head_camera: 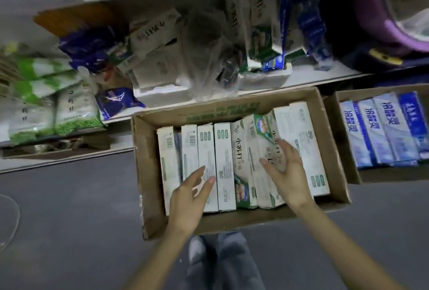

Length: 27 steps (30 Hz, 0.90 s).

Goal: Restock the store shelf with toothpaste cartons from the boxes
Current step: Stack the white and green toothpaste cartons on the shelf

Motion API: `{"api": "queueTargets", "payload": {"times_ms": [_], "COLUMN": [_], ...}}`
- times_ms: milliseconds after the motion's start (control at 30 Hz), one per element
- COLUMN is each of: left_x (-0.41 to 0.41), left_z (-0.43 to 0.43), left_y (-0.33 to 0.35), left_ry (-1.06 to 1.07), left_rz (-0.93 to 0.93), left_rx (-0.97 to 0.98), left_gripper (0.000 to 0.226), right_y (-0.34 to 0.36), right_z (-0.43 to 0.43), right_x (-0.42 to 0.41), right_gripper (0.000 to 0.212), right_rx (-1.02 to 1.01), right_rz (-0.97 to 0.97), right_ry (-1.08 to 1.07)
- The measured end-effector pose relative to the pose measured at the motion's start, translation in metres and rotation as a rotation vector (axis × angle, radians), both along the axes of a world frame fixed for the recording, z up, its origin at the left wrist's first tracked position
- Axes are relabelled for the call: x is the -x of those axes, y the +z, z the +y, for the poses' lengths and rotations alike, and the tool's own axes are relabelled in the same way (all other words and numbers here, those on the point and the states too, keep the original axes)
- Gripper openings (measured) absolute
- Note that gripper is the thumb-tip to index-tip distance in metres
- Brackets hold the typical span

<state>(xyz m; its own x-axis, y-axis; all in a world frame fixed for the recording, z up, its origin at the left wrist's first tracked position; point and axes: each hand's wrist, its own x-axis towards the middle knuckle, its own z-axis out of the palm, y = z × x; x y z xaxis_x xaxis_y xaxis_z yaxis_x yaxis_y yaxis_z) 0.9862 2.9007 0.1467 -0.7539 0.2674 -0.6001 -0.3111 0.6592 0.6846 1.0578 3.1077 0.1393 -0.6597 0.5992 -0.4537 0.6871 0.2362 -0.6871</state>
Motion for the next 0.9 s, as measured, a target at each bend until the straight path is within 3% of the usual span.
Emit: {"api": "queueTargets", "payload": {"times_ms": [200,400,533,700,900], "left_x": [-0.006,0.013,0.026,0.04,0.05], "left_z": [0.066,0.127,0.152,0.162,0.166], "left_y": [-0.021,-0.036,-0.055,-0.072,-0.087], "left_ry": [0.091,0.117,0.13,0.038,0.076], "left_rz": [-0.071,-0.039,0.025,0.076,0.065], "left_rx": [-0.113,-0.218,-0.216,-0.182,-0.16], "left_gripper": [0.046,0.052,0.059,0.061,0.065], "right_y": [-0.01,-0.022,-0.026,-0.03,-0.035], "right_z": [0.035,0.041,0.032,0.022,0.021], "right_x": [-0.024,-0.036,-0.038,-0.032,-0.027], "right_gripper": [0.072,0.073,0.073,0.064,0.06], "right_rx": [-0.011,-0.14,-0.186,-0.166,-0.194], "right_rz": [0.024,-0.029,-0.006,0.07,0.099], "right_ry": [-0.187,-0.074,-0.063,-0.186,-0.327]}}
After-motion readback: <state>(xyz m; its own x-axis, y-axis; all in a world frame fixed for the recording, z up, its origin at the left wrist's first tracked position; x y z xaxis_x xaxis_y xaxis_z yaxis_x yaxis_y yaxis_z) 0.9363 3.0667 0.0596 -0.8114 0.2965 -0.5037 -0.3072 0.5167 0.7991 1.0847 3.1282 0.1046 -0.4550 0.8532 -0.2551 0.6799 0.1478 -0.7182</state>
